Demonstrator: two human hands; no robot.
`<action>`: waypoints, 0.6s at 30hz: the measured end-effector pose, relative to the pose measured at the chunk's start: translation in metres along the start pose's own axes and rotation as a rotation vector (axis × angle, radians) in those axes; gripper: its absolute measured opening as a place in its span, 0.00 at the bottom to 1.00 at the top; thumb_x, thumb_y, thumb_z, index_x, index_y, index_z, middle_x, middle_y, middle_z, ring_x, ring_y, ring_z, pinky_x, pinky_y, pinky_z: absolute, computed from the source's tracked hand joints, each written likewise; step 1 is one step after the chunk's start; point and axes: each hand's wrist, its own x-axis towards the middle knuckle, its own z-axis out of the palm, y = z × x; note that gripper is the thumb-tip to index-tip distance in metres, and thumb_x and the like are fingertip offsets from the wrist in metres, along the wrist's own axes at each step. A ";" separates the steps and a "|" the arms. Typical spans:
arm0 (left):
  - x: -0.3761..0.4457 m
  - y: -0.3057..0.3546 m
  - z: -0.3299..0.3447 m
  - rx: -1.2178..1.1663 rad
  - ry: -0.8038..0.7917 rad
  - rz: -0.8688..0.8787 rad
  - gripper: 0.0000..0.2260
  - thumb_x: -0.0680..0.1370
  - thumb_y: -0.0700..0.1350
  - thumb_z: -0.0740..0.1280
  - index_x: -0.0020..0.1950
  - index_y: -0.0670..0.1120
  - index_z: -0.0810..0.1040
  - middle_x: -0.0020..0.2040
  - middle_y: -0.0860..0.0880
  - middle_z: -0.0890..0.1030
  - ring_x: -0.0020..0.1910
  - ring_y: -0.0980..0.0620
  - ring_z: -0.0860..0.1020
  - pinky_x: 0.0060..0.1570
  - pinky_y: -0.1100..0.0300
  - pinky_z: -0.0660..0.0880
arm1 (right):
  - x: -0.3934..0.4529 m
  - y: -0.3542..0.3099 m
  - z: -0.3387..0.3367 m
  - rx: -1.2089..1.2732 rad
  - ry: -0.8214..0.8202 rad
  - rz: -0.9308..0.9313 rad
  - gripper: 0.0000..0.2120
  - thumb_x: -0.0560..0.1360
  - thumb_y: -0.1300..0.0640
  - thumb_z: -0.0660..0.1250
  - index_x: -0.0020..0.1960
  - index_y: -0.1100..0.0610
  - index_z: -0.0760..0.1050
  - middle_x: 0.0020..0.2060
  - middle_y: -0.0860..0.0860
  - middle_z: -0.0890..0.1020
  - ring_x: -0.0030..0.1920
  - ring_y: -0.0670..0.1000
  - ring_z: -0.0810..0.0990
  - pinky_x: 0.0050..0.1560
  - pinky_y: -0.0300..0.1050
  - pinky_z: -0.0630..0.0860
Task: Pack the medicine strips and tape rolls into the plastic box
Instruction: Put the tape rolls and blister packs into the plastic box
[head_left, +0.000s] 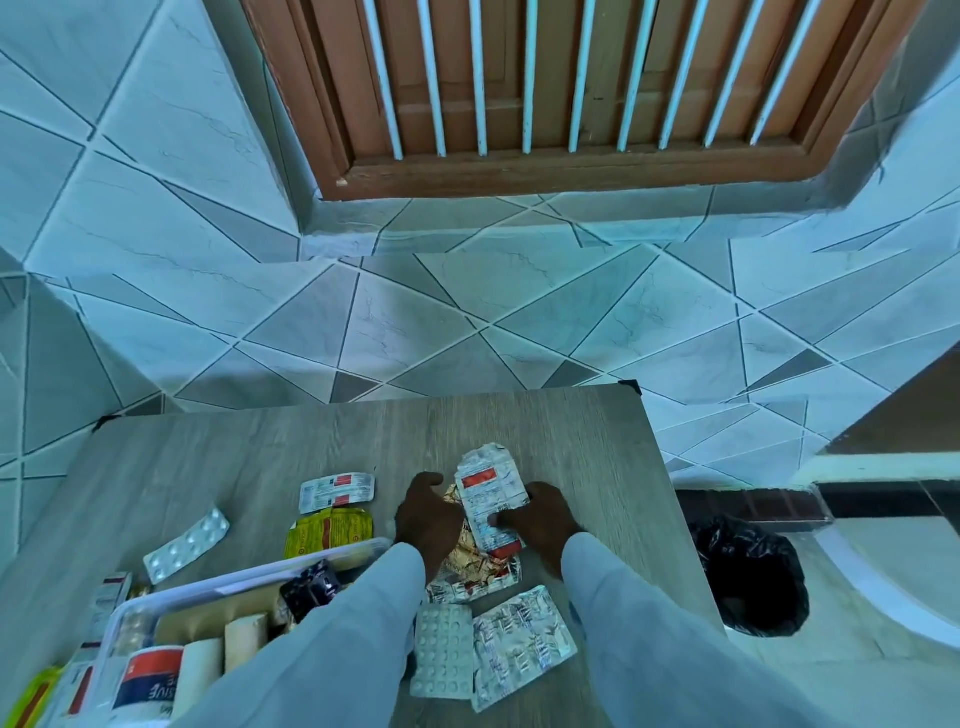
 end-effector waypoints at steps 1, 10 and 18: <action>-0.001 0.004 -0.002 -0.052 -0.019 0.013 0.23 0.72 0.39 0.70 0.65 0.50 0.70 0.56 0.44 0.77 0.47 0.46 0.79 0.43 0.55 0.79 | -0.003 -0.003 -0.004 0.038 -0.005 -0.014 0.17 0.64 0.60 0.78 0.51 0.58 0.81 0.51 0.55 0.85 0.48 0.53 0.84 0.51 0.50 0.82; -0.020 0.010 -0.084 -0.126 -0.132 0.207 0.18 0.72 0.29 0.65 0.55 0.50 0.78 0.44 0.45 0.80 0.35 0.50 0.78 0.26 0.62 0.73 | -0.061 -0.055 0.009 0.116 -0.161 -0.292 0.11 0.69 0.64 0.73 0.48 0.51 0.79 0.45 0.48 0.84 0.45 0.48 0.84 0.48 0.45 0.81; -0.051 -0.080 -0.173 -0.279 -0.108 0.101 0.16 0.69 0.24 0.62 0.45 0.43 0.78 0.37 0.41 0.82 0.32 0.48 0.79 0.32 0.59 0.75 | -0.116 -0.054 0.109 -0.250 -0.253 -0.384 0.29 0.68 0.57 0.72 0.64 0.49 0.64 0.57 0.50 0.78 0.57 0.51 0.79 0.57 0.47 0.78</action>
